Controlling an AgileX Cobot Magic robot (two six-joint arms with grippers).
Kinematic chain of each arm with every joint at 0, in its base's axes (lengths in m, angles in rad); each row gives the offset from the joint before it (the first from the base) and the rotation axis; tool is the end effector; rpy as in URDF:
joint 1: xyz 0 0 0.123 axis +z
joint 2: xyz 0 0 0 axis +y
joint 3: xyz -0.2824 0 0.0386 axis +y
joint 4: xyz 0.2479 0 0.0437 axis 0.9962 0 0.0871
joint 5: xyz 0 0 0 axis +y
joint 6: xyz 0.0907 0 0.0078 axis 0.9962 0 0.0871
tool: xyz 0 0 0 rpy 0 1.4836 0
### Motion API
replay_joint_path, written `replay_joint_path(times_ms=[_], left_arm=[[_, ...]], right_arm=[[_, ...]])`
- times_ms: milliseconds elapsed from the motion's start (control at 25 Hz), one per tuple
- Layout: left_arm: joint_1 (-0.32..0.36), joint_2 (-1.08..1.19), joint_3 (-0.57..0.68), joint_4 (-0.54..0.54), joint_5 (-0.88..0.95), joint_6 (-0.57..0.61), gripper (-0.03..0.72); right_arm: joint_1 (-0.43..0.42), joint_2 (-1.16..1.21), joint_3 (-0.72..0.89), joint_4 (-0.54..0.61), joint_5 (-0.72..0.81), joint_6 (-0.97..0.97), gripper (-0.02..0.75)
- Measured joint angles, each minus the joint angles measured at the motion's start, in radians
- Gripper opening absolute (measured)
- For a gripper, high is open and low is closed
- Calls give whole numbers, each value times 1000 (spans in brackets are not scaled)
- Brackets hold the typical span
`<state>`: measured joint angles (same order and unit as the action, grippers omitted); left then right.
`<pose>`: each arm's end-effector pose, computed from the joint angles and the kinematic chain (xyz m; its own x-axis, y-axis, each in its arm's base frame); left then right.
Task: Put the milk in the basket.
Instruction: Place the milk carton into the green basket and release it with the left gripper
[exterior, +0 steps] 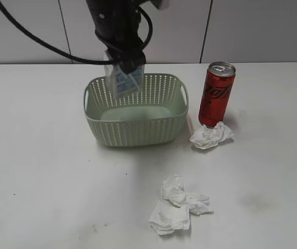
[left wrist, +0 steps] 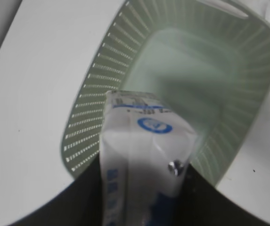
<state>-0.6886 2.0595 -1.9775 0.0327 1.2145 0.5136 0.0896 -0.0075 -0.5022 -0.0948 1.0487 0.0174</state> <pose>0.3488 -0.2834 0.2923 -0.3108 0.9046 -0.2918 0.9043 0.3759 0.2022 -0.0053 -0.0080 0.2790 -0.4324 -0.0688 -0.8990 -0.0286 0.9976 -0.0627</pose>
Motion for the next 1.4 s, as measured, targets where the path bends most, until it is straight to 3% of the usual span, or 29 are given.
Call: replay_joint_path(times_ms=[440, 640, 720, 880, 960, 1200, 1400], left_arm=[[2, 176, -3, -5, -130, 0, 271], [16, 210, -5, -98, -122, 1, 271], [22, 210, -5, -118, -123, 2, 319], [33, 196, -5, -126, -116, 2, 551], [38, 173, -5, -131, -103, 1, 619], [84, 47, -6, -135, -89, -110, 650], [203, -32, -11, -135, -14, -259, 636]], right_arm=[[0, 0, 0, 0, 0, 0, 499], [0, 0, 0, 0, 0, 0, 499], [0, 0, 0, 0, 0, 0, 499], [0, 0, 0, 0, 0, 0, 499], [0, 0, 0, 0, 0, 0, 499], [0, 0, 0, 0, 0, 0, 499], [0, 0, 0, 0, 0, 0, 499]])
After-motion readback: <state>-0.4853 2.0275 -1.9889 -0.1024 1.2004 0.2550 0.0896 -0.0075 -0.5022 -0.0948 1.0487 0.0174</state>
